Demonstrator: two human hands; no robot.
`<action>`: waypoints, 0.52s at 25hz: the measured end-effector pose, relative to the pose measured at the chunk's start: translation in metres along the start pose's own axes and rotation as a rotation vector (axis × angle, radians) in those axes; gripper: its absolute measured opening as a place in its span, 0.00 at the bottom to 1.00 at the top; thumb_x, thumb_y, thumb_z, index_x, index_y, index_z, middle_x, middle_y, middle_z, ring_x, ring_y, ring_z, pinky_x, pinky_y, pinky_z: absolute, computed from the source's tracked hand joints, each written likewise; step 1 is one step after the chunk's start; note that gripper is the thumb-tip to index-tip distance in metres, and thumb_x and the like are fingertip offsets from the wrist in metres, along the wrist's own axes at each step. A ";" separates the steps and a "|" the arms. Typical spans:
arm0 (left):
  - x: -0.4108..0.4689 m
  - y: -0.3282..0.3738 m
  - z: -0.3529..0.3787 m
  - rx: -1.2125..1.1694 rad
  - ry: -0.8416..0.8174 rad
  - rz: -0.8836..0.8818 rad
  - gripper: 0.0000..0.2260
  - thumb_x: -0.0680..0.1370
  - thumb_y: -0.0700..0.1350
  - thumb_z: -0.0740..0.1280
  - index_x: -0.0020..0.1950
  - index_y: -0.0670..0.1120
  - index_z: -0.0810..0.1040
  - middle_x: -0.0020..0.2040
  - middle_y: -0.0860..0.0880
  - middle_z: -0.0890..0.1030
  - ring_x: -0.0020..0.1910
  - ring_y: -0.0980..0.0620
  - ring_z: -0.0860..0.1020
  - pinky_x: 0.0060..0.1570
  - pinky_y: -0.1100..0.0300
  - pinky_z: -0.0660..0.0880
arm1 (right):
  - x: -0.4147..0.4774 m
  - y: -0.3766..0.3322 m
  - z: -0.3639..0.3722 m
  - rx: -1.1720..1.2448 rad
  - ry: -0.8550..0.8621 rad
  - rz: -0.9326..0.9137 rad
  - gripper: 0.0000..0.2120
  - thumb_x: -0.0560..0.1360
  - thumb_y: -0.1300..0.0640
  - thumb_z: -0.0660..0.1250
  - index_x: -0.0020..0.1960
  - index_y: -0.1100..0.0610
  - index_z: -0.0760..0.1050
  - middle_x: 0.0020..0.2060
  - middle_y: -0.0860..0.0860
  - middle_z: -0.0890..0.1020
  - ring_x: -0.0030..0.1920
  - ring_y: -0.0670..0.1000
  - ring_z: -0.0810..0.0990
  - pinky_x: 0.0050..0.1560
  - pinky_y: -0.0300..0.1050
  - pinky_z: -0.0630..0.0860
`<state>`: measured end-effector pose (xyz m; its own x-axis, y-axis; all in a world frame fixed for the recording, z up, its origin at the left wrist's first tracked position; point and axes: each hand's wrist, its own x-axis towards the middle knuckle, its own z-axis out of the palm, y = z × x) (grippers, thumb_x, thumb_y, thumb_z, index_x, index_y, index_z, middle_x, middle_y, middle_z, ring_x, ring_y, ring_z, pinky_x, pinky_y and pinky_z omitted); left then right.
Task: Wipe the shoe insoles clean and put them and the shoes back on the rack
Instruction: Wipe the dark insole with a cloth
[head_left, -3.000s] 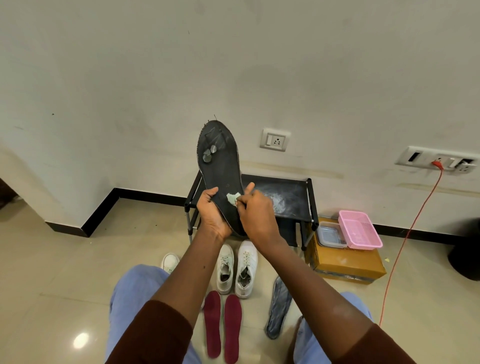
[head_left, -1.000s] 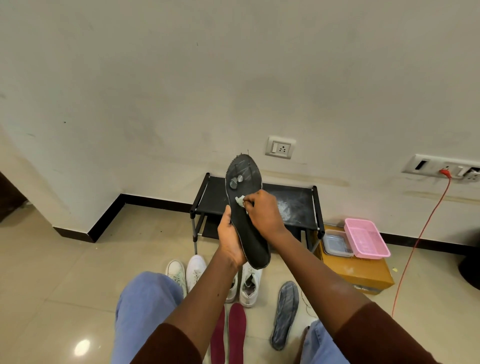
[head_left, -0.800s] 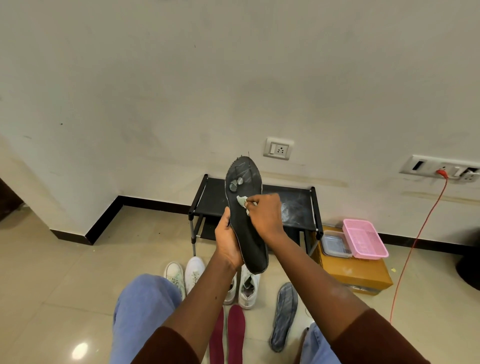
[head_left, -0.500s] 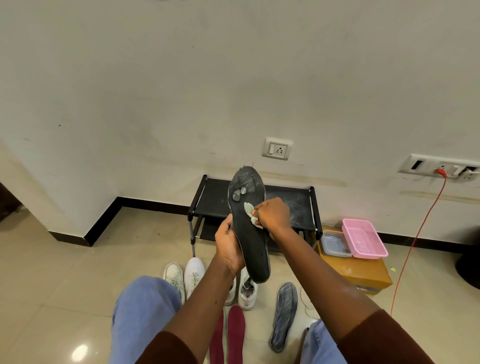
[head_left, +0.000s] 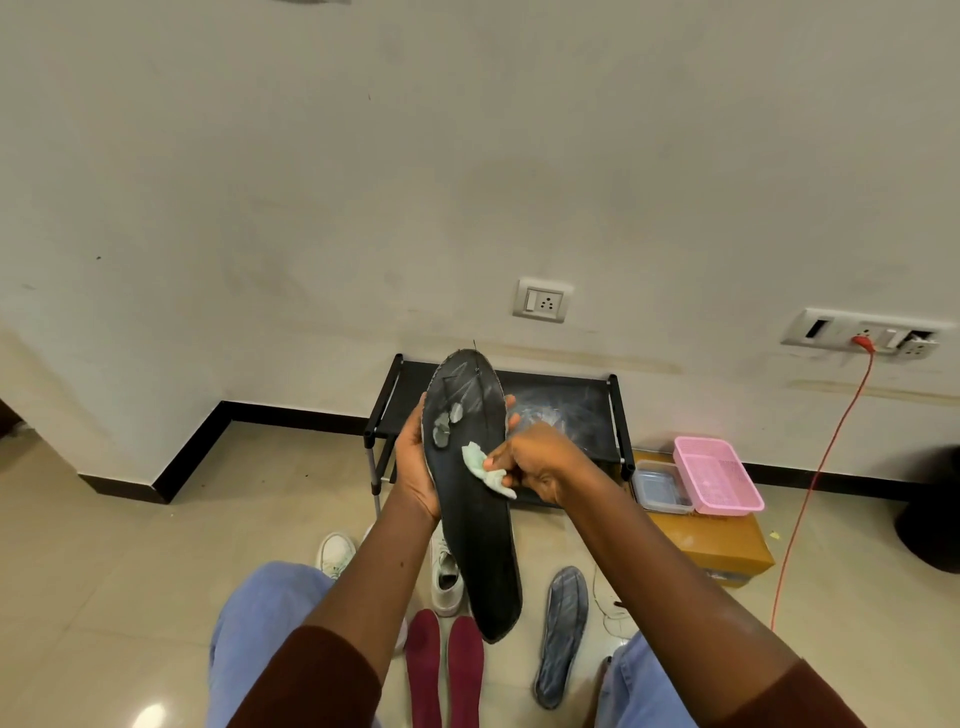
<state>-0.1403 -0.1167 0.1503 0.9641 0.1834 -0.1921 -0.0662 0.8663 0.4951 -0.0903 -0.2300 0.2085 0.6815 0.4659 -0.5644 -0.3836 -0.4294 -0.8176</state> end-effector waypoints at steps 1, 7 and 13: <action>0.001 -0.002 -0.003 -0.013 -0.043 0.003 0.42 0.68 0.62 0.70 0.75 0.45 0.61 0.76 0.40 0.59 0.74 0.39 0.58 0.73 0.43 0.54 | 0.000 0.002 0.001 0.010 0.013 0.005 0.11 0.72 0.75 0.62 0.34 0.64 0.73 0.32 0.56 0.76 0.30 0.49 0.73 0.20 0.32 0.68; -0.012 -0.005 0.002 -0.026 -0.097 0.023 0.41 0.63 0.56 0.75 0.71 0.39 0.68 0.65 0.36 0.73 0.59 0.38 0.75 0.62 0.44 0.72 | -0.007 0.011 0.006 0.058 0.085 -0.005 0.09 0.72 0.73 0.63 0.35 0.65 0.75 0.31 0.57 0.76 0.27 0.49 0.71 0.22 0.36 0.69; -0.016 0.000 0.016 0.006 0.033 0.009 0.31 0.77 0.64 0.53 0.52 0.41 0.83 0.50 0.40 0.82 0.47 0.45 0.82 0.48 0.53 0.80 | -0.028 0.005 0.019 -0.421 0.413 -0.640 0.08 0.75 0.62 0.66 0.52 0.60 0.81 0.44 0.51 0.82 0.45 0.46 0.78 0.48 0.35 0.74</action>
<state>-0.1512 -0.1272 0.1671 0.9545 0.2065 -0.2152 -0.0733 0.8618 0.5018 -0.1235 -0.2303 0.2187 0.8903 0.4326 0.1422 0.3572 -0.4698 -0.8073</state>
